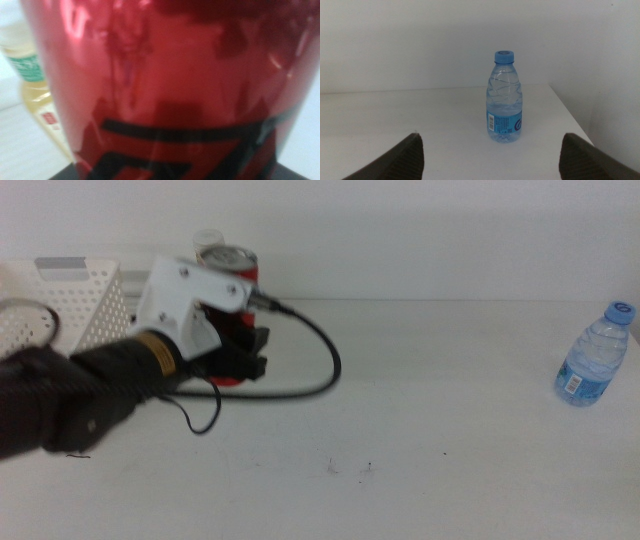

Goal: Use arms to grab the bottles and put them into the dustbin to the left of the table.

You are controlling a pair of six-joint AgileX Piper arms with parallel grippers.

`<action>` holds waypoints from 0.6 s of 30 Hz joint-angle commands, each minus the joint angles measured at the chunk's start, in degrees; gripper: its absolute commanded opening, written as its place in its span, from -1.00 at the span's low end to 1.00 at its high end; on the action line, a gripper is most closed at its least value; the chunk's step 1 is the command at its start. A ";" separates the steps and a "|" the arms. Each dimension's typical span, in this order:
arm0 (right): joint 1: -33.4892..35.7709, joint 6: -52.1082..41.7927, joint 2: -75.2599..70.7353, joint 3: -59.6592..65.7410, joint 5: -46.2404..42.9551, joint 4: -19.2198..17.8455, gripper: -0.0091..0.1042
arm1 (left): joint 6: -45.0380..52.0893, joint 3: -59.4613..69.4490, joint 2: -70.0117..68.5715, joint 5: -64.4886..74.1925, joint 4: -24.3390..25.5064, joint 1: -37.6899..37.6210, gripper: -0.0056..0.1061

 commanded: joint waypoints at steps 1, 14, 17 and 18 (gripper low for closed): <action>0.04 -0.39 -0.22 0.19 -0.48 -0.30 0.80 | -1.14 -4.61 -2.87 6.87 -0.49 0.18 -0.26; 0.04 -0.39 -0.22 0.19 -0.48 -0.30 0.80 | 18.40 -23.58 -3.55 40.14 -15.72 6.19 -0.26; 0.04 -0.39 -0.22 0.19 -0.48 -0.30 0.80 | 25.11 -27.47 -3.44 45.48 -21.45 9.98 -0.26; 0.04 -0.39 -0.22 0.19 -0.48 -0.30 0.80 | 26.07 -28.66 -3.44 46.70 -22.50 11.53 -0.26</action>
